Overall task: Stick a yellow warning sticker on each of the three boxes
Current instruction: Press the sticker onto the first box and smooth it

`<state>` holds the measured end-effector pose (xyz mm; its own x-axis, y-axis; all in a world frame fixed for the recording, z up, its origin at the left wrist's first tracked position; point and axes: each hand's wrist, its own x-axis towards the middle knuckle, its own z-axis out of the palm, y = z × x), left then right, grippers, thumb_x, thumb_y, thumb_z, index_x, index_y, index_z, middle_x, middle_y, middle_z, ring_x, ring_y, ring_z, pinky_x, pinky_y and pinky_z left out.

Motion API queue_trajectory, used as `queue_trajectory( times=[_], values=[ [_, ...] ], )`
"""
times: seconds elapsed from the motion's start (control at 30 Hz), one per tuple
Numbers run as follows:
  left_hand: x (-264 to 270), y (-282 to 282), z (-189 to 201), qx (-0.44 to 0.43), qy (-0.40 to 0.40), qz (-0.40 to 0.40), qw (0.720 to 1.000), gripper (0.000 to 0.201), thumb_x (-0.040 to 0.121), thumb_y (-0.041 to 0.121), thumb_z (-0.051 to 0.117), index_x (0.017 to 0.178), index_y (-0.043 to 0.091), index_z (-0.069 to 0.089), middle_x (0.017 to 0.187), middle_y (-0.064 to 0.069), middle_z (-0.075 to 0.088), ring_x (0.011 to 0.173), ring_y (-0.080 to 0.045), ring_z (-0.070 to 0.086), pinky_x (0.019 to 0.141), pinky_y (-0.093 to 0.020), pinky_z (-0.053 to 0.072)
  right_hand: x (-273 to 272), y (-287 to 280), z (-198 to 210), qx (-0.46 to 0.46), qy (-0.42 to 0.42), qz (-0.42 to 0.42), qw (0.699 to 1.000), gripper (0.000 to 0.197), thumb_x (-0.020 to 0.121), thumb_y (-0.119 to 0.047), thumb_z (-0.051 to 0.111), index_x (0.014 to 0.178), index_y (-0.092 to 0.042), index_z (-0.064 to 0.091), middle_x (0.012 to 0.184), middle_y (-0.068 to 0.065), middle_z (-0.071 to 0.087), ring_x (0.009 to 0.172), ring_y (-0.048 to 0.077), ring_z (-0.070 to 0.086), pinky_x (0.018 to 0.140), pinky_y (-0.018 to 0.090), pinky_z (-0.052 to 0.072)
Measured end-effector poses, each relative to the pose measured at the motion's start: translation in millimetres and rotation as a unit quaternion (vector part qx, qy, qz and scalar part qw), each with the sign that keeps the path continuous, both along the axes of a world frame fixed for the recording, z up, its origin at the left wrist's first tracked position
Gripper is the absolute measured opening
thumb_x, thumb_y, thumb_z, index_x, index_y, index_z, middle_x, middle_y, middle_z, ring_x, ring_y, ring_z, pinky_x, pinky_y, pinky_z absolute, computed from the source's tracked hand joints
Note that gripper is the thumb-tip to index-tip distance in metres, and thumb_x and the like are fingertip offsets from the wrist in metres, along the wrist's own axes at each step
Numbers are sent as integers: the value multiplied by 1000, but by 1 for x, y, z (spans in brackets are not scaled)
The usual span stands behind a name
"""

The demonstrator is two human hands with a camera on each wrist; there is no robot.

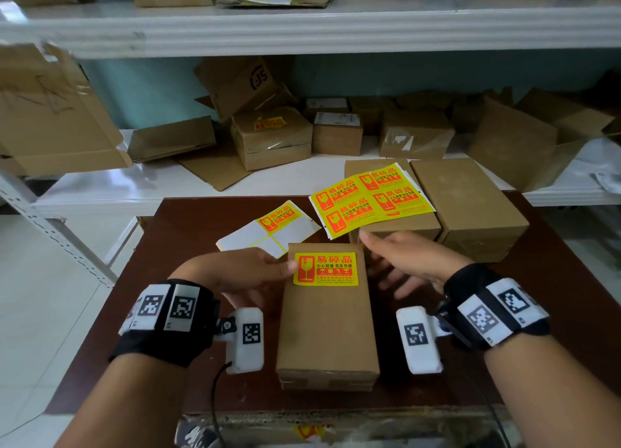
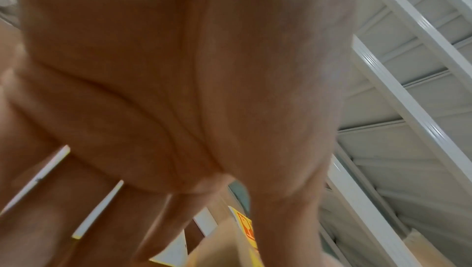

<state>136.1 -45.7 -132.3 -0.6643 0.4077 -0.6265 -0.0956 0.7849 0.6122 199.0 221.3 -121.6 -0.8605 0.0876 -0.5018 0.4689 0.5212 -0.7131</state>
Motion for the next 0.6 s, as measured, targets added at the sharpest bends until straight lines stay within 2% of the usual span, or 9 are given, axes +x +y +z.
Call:
queue_trajectory(
  times=[0.07, 0.17, 0.27, 0.37, 0.4, 0.47, 0.53, 0.6],
  values=[
    [6, -1, 1, 13, -10, -28, 999, 69, 77, 77, 51, 122, 26, 64, 113, -8, 74, 90, -19, 76, 69, -28, 60, 5, -3, -1, -35, -18, 14, 999, 59, 96, -66, 42, 118, -15, 59, 109, 6, 70, 94, 27, 73, 77, 46, 64],
    [13, -3, 9, 31, -19, -54, 998, 74, 72, 83, 53, 120, 27, 64, 113, -4, 75, 93, -17, 76, 72, -29, 59, 8, -5, 1, -124, -16, 25, 992, 60, 92, -67, 44, 114, -16, 65, 112, 14, 74, 98, 35, 73, 77, 50, 63],
    [12, -11, 17, 74, -21, -53, 996, 83, 62, 85, 59, 121, 27, 65, 113, -6, 75, 94, -23, 75, 89, -42, 60, 5, -1, 11, -168, 18, 22, 985, 62, 84, -66, 51, 117, -16, 67, 107, 10, 77, 98, 35, 73, 73, 47, 62],
    [8, -22, 29, 146, 10, -15, 989, 84, 56, 84, 70, 122, 32, 68, 120, -9, 70, 97, -27, 71, 85, -42, 60, 2, 1, 22, -197, 72, 9, 978, 52, 89, -55, 57, 119, -14, 69, 112, 7, 77, 97, 29, 73, 78, 44, 61],
    [6, -25, 33, 169, 25, -1, 985, 81, 60, 82, 70, 124, 34, 67, 124, -6, 68, 98, -26, 69, 84, -41, 59, 0, 2, 26, -208, 92, 1, 974, 52, 88, -53, 59, 120, -14, 70, 115, 7, 76, 98, 28, 73, 79, 42, 61],
    [5, -25, 42, 214, 57, 12, 975, 62, 79, 72, 64, 130, 37, 62, 125, 5, 69, 103, -20, 67, 90, -42, 57, -3, 2, 31, -233, 138, -20, 962, 50, 86, -50, 62, 123, -17, 70, 121, 6, 73, 100, 24, 70, 82, 39, 60],
    [7, -21, 50, 260, 79, 26, 962, 48, 93, 58, 55, 137, 38, 55, 130, 11, 67, 117, -11, 64, 101, -43, 51, -5, -1, 36, -259, 180, -36, 948, 51, 87, -51, 64, 127, -21, 68, 127, 3, 71, 109, 20, 68, 95, 40, 56],
    [10, -11, 57, 309, 104, 44, 944, 52, 93, 53, 53, 143, 39, 47, 134, 16, 63, 125, -4, 58, 105, -37, 46, -8, -6, 37, -265, 212, -41, 940, 58, 85, -57, 67, 134, -26, 64, 130, -5, 69, 122, 18, 63, 107, 47, 49]
  ],
)
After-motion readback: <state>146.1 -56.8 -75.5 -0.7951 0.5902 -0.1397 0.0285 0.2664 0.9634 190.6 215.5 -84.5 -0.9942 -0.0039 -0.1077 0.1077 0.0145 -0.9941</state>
